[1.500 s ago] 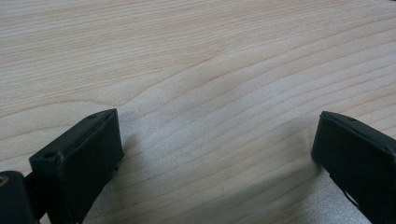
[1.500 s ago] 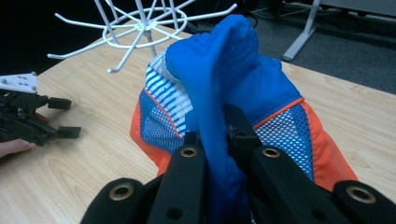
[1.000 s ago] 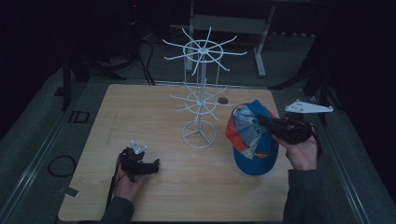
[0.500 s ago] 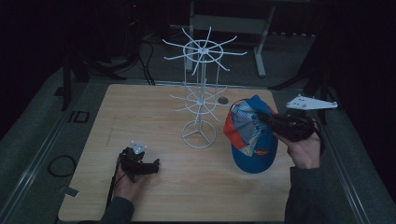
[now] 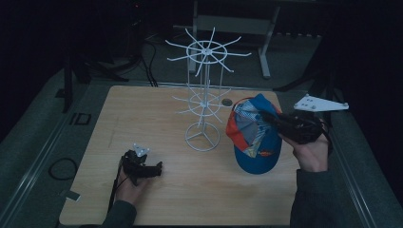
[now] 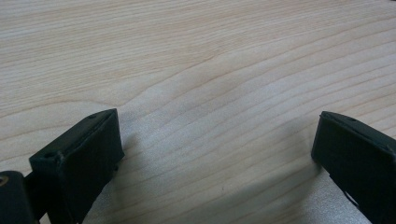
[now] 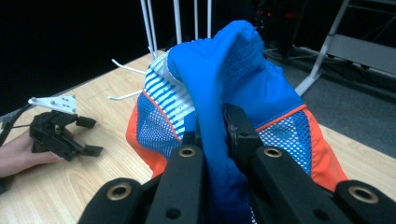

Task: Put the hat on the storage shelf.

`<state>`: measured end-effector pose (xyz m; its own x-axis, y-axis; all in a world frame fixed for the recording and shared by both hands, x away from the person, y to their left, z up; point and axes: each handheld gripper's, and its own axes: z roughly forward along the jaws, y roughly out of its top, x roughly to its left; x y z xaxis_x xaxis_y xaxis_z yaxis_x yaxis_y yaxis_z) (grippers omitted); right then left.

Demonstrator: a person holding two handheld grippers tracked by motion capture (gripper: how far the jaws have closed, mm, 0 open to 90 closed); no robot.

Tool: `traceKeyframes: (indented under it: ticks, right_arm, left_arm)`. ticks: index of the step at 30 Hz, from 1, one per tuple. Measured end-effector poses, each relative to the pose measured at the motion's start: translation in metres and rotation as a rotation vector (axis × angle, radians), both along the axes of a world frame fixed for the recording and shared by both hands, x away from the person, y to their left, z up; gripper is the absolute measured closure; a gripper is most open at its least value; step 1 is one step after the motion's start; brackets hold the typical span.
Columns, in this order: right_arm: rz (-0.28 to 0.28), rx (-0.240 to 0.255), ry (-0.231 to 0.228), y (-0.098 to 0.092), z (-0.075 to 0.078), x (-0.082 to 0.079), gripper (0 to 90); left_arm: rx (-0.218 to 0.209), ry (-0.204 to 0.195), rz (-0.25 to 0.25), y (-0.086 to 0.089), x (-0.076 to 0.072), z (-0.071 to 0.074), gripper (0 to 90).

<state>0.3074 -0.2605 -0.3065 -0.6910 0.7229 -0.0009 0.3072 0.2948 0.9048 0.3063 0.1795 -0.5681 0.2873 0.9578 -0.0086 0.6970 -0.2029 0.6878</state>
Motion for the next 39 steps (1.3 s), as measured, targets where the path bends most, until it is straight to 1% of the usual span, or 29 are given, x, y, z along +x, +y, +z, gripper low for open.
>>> traceKeyframes:
  ticks: [10,18,23,29,35,39]
  right_arm:
    - [0.032,0.012,-0.049,0.005,0.013,-0.010,85.2]
    - [0.049,0.028,-0.063,0.007,0.021,-0.013,85.3]
    - [0.056,0.033,-0.089,0.009,0.026,-0.018,85.3]
    - [0.073,0.037,-0.116,0.012,0.035,-0.022,85.3]
    - [0.095,0.052,-0.131,0.013,0.043,-0.025,85.3]
    - [0.108,0.072,-0.146,0.014,0.049,-0.027,85.3]
  left_arm:
    - [0.000,0.000,0.000,0.000,0.000,0.000,2.3]
    - [0.000,0.000,0.000,0.000,0.000,0.000,2.3]
    - [0.000,0.000,0.000,0.000,0.000,0.000,2.3]
    - [-0.002,0.001,0.001,0.000,0.000,0.000,2.2]
    - [-0.002,0.000,0.002,0.000,0.000,0.000,2.2]
    - [-0.001,0.001,0.000,0.000,0.000,0.000,2.3]
